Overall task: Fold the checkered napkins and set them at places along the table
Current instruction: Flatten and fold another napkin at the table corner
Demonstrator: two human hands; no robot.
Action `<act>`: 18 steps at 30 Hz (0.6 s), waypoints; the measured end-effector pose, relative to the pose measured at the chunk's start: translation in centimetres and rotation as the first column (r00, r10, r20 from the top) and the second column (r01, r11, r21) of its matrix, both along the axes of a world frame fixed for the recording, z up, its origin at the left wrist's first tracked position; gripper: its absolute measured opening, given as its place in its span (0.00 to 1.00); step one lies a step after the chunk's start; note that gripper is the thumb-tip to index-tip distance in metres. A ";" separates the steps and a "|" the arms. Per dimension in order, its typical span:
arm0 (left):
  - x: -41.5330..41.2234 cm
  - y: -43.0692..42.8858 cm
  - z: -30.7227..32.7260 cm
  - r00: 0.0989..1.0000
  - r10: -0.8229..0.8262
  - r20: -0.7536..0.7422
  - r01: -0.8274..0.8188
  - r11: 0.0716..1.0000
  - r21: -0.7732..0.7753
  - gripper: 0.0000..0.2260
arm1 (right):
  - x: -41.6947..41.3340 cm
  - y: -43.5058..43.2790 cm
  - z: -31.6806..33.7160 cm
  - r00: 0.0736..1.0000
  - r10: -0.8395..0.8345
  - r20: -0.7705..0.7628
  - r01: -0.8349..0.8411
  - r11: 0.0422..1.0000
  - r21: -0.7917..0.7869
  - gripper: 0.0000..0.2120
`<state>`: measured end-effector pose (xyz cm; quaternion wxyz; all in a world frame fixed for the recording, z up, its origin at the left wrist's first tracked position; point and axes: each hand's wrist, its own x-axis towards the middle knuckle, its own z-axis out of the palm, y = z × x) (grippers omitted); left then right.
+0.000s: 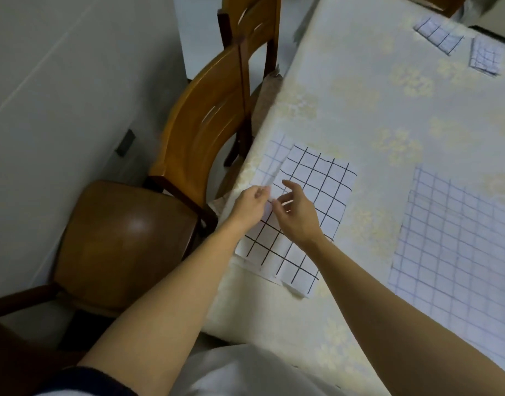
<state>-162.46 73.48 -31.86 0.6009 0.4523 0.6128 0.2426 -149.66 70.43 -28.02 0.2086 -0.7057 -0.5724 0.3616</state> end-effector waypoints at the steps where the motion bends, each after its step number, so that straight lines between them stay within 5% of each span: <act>1: -0.1 0.0 -0.4 0.998 0.028 -0.050 -0.027 0.999 0.033 0.15 | 0.6 -0.6 -0.3 0.999 -0.024 0.040 0.022 0.998 0.050 0.23; 5: -0.5 0.1 -0.9 0.964 0.047 -0.262 -0.011 0.990 0.137 0.12 | 3.4 -3.6 -2.0 0.965 -0.100 0.244 0.058 0.983 0.174 0.23; 9: -1.6 0.0 -1.3 0.925 0.031 -0.378 0.054 0.976 0.213 0.09 | 5.4 -5.3 -4.3 0.874 0.110 0.473 -0.113 0.993 -0.022 0.30; 18: -2.8 -0.4 -2.3 0.930 0.061 -0.362 0.071 0.938 0.340 0.16 | 5.4 -5.4 -6.1 0.797 0.286 0.533 -0.210 0.957 -0.200 0.35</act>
